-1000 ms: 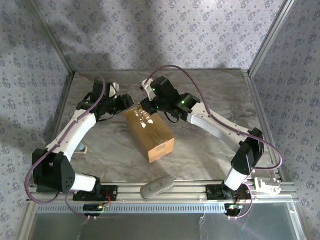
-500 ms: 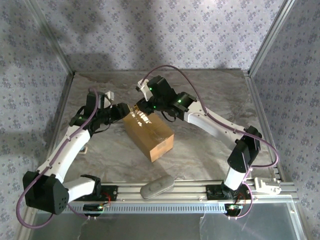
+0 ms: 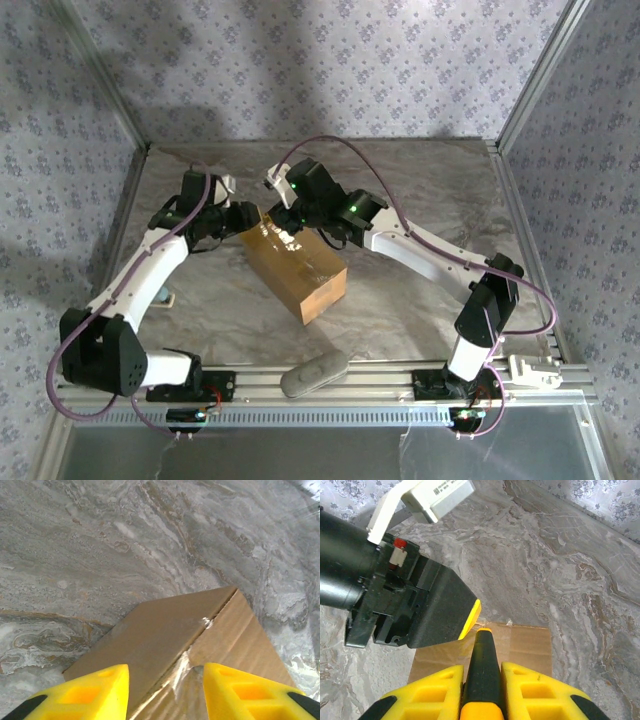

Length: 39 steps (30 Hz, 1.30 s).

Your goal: Unpack the express box

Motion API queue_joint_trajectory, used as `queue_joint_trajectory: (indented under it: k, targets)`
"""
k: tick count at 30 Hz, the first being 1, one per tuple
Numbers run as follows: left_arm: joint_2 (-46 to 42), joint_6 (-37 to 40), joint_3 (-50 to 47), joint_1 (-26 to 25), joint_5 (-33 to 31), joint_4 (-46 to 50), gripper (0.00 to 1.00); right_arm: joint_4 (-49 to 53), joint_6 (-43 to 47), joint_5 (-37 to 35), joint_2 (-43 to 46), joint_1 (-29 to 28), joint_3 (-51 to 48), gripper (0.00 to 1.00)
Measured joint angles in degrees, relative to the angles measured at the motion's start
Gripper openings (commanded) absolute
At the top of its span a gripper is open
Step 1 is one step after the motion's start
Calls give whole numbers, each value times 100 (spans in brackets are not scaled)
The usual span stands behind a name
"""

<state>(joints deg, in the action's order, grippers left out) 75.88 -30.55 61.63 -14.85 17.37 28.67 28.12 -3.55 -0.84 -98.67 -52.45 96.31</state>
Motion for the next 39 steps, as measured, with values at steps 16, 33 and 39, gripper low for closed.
queue_joint_trajectory:
  k: [16,33,39]
  targets:
    - [457,356,195,61,282,153,36,35,20,-221,0,-39,0,0]
    - [772,181,330,125,686,92,31,-59,57,-981,85,-337,-186,0]
    - [782,179,341,125,710,94,31,-140,59,-1086,131,-387,-291,0]
